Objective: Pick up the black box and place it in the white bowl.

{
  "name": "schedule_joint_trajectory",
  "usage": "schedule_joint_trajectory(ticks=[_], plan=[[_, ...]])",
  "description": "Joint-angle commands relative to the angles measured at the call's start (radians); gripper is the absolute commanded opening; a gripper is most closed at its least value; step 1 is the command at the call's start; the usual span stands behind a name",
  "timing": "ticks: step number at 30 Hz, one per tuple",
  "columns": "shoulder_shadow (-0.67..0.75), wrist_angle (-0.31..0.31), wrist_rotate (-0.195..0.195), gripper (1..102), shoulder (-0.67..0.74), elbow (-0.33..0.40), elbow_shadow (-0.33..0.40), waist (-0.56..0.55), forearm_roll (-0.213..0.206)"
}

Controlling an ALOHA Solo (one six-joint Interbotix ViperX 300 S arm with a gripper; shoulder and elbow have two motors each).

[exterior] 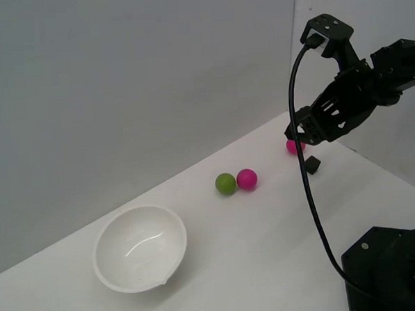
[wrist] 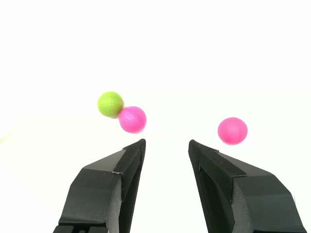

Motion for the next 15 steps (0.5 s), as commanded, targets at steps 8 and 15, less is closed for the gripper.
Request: schedule_joint_trajectory(ticks=[8,15], plan=[[-0.058,0.015,0.006,53,-0.063,-0.02,-0.023,0.091,0.011],[-0.097,0.015,0.006,94,-0.101,-0.023,-0.026,0.138,0.015]])
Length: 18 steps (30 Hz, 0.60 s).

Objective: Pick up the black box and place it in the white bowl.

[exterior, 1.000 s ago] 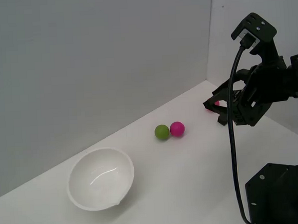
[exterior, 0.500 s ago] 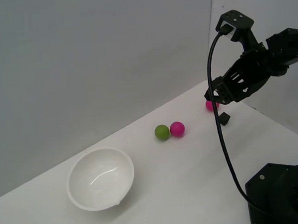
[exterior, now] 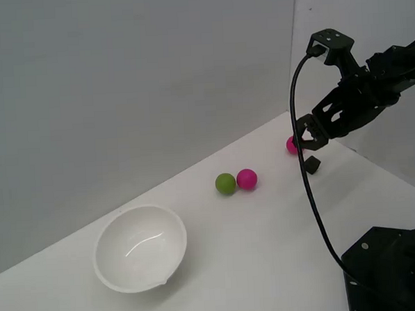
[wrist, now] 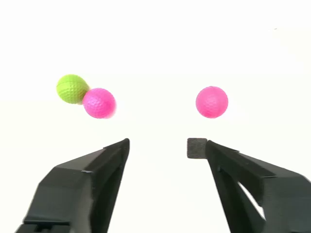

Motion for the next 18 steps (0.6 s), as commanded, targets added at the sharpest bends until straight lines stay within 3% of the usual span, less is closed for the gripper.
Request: schedule_joint_trajectory(ticks=[1,18], plan=[[0.008,-0.003,0.006,99,0.003,-0.021,-0.023,0.025,-0.008],[-0.074,-0.003,0.009,100,-0.078,-0.029,-0.031,0.052,-0.008]])
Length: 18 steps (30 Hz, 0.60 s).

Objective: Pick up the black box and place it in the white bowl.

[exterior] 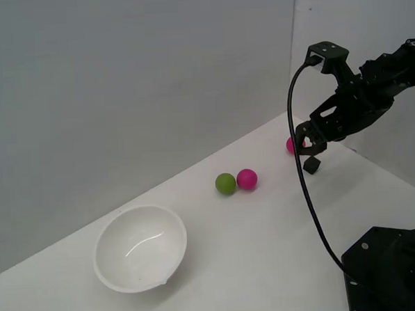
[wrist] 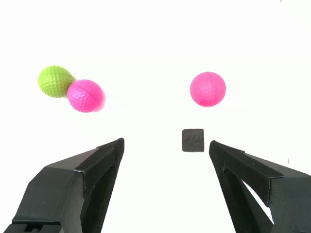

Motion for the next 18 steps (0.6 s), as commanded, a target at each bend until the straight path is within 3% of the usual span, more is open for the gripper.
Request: schedule_joint_trajectory(ticks=[1,18], plan=[[0.009,-0.005,0.011,100,0.005,-0.028,-0.032,0.018,-0.009],[-0.028,-0.006,0.009,100,-0.032,-0.032,-0.035,0.018,-0.011]])
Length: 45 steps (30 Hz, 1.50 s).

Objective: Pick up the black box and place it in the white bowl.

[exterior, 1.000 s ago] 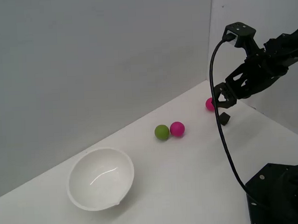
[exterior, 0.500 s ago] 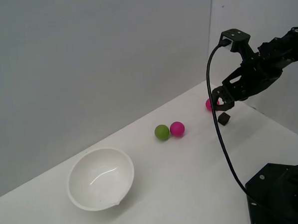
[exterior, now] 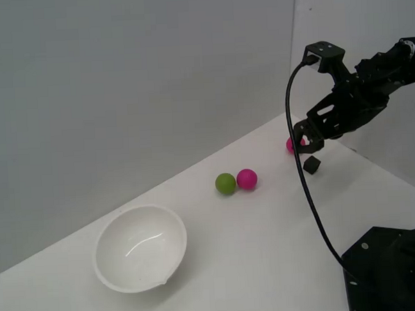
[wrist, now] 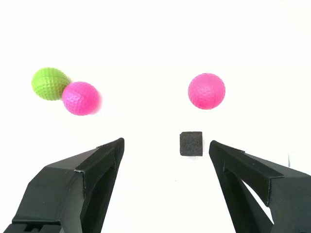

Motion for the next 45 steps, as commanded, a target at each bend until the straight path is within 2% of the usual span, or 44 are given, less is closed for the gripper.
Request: schedule_joint_trajectory(ticks=[1,25,32,45], plan=[[0.009,0.011,0.009,100,0.003,-0.017,-0.02,0.018,-0.009],[-0.098,0.008,0.012,100,-0.103,-0.046,-0.048,0.048,0.012],[-0.158,-0.003,0.011,100,-0.163,-0.061,-0.064,0.064,0.038],[-0.273,-0.046,0.017,100,-0.278,-0.067,-0.071,0.08,0.04]])
